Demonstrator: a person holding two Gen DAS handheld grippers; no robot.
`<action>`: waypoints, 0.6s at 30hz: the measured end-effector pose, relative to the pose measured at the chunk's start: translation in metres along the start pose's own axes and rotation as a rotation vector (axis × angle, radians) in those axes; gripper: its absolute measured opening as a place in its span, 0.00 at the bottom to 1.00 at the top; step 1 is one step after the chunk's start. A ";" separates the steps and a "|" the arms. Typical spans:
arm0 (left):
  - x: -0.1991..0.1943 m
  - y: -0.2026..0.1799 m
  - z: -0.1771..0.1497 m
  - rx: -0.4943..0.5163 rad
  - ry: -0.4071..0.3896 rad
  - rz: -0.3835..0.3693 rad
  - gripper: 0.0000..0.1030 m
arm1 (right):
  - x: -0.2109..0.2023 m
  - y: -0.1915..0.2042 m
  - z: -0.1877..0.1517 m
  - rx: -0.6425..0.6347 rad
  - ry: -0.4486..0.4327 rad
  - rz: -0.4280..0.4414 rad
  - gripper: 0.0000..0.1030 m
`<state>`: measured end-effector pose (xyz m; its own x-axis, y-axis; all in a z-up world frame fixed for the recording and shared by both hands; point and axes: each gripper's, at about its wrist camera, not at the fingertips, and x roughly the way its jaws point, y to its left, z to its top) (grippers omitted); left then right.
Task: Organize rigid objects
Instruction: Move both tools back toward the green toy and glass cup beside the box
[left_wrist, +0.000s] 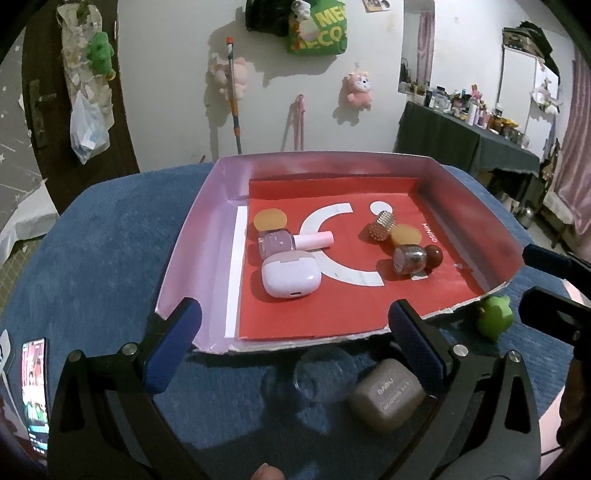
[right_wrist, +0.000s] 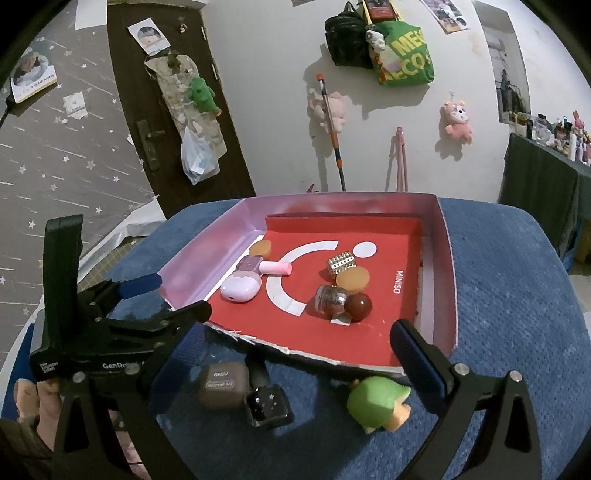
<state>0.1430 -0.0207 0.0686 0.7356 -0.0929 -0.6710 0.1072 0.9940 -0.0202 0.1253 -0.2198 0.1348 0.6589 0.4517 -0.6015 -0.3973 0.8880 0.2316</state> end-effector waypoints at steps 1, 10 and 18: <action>-0.002 0.000 -0.001 -0.004 0.000 -0.003 1.00 | -0.001 0.000 -0.001 0.001 -0.001 0.001 1.00; -0.011 -0.002 -0.014 -0.015 0.005 -0.016 1.00 | -0.013 0.003 -0.013 0.017 -0.003 0.014 1.00; -0.018 -0.003 -0.029 -0.031 0.019 -0.027 1.00 | -0.019 0.002 -0.025 0.043 0.002 0.017 1.00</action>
<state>0.1106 -0.0207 0.0592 0.7200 -0.1186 -0.6837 0.1056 0.9925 -0.0610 0.0965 -0.2287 0.1275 0.6508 0.4670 -0.5986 -0.3806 0.8829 0.2750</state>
